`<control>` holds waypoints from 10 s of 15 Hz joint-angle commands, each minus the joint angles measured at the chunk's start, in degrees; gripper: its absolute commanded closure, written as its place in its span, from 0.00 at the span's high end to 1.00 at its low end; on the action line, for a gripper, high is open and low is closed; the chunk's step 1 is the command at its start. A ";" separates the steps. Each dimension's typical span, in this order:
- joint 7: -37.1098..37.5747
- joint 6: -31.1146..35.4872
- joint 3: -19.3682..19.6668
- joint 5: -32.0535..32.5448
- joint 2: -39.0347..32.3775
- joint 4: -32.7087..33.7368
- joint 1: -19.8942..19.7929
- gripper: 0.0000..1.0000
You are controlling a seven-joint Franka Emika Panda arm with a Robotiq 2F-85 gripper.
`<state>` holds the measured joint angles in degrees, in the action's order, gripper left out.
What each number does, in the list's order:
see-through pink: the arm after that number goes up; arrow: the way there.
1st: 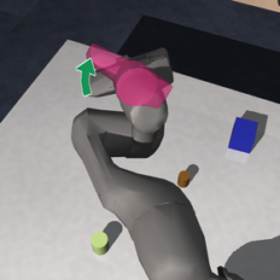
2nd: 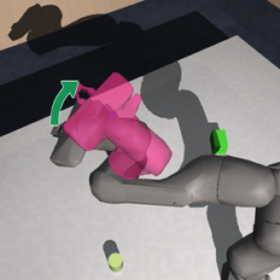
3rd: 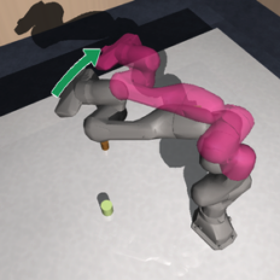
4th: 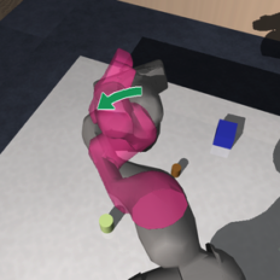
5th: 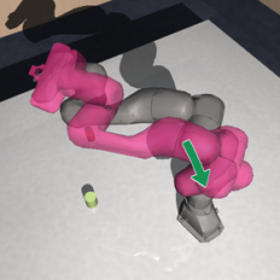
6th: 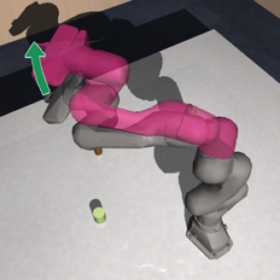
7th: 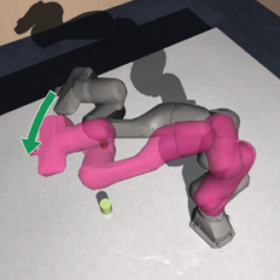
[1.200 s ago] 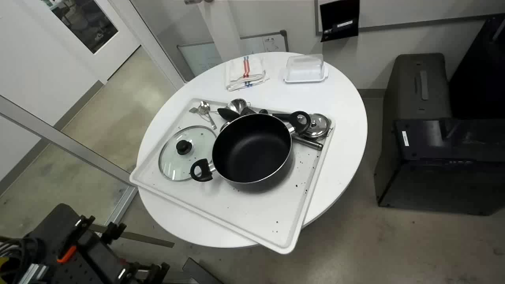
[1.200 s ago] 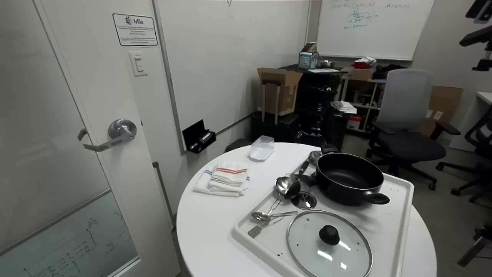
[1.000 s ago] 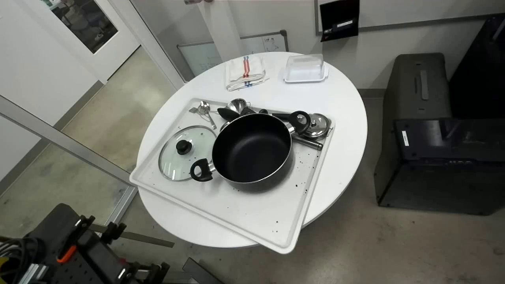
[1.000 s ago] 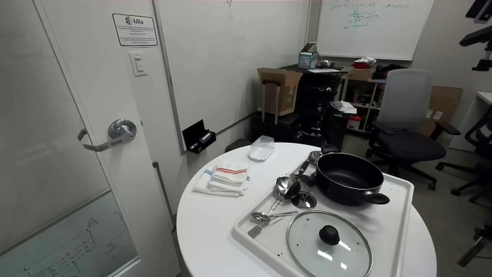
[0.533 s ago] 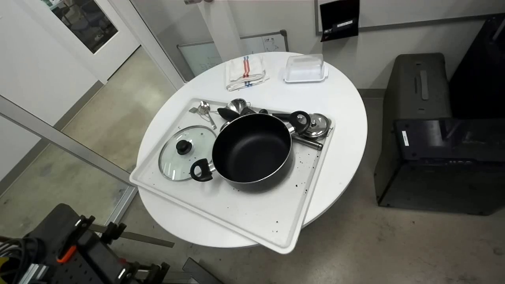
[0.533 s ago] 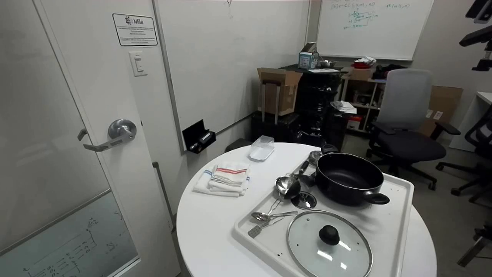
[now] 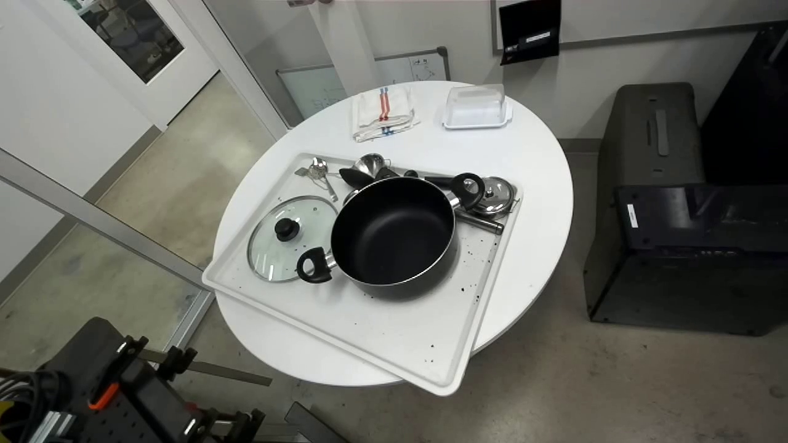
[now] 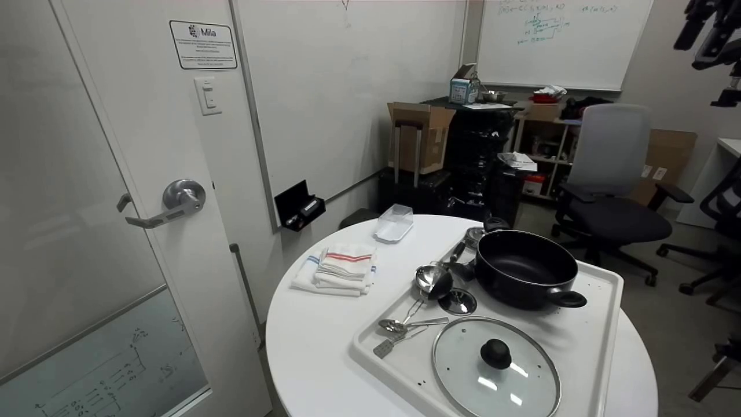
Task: Put the glass lid on the black pot.
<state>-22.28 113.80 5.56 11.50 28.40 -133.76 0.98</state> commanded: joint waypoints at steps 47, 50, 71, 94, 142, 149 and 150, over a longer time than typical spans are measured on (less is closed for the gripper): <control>-22.54 12.84 -12.54 19.00 -82.81 37.67 10.82 1.00; -22.69 13.33 -12.29 19.30 -83.75 37.35 11.23 1.00; -22.08 23.52 -11.94 24.82 -86.07 36.09 12.30 0.49; -18.72 18.45 -15.38 22.27 -68.48 23.71 12.08 0.27; 23.90 6.02 -6.49 -21.58 -69.87 39.72 -6.83 0.27; 27.00 5.70 -4.84 -25.26 -70.87 39.43 -10.03 0.27; 27.33 5.68 -4.63 -25.74 -71.05 39.47 -10.50 0.27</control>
<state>3.48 121.31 0.41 -11.74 -43.28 -94.54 -8.48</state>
